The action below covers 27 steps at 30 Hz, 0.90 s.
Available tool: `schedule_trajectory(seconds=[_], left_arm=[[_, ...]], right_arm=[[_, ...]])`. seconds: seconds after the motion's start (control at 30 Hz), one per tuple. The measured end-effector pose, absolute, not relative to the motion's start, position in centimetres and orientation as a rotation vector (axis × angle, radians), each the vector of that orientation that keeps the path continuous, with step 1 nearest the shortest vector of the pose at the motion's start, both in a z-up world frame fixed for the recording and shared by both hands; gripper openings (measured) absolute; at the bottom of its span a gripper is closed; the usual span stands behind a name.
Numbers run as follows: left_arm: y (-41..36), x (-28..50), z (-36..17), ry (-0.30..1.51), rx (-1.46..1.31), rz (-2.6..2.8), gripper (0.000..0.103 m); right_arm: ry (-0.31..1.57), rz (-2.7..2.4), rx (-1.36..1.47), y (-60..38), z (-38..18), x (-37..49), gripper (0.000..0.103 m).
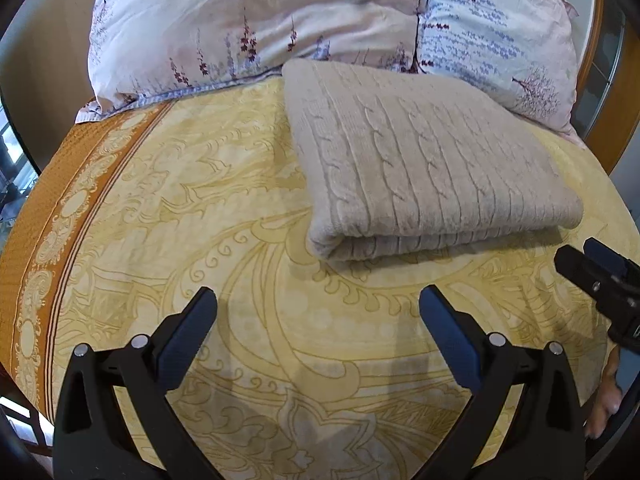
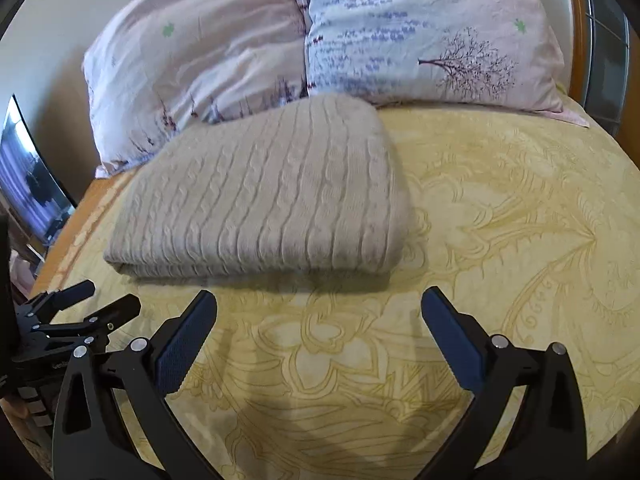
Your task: Fold small clothes
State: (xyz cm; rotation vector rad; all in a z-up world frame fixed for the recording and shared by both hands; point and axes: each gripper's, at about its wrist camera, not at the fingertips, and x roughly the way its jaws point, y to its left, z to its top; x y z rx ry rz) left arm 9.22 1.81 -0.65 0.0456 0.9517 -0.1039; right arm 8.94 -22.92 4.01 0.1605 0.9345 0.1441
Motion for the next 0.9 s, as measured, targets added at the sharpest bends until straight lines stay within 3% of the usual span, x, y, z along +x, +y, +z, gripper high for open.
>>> schedule_trajectory(seconds=[0.9], left_arm=[[1.3,10.0,-1.4,1.018,0.06,-0.087,0.101]], right_arm=[[1.014,0.023,0.013,-21.1,2.7,9.7,0.102]])
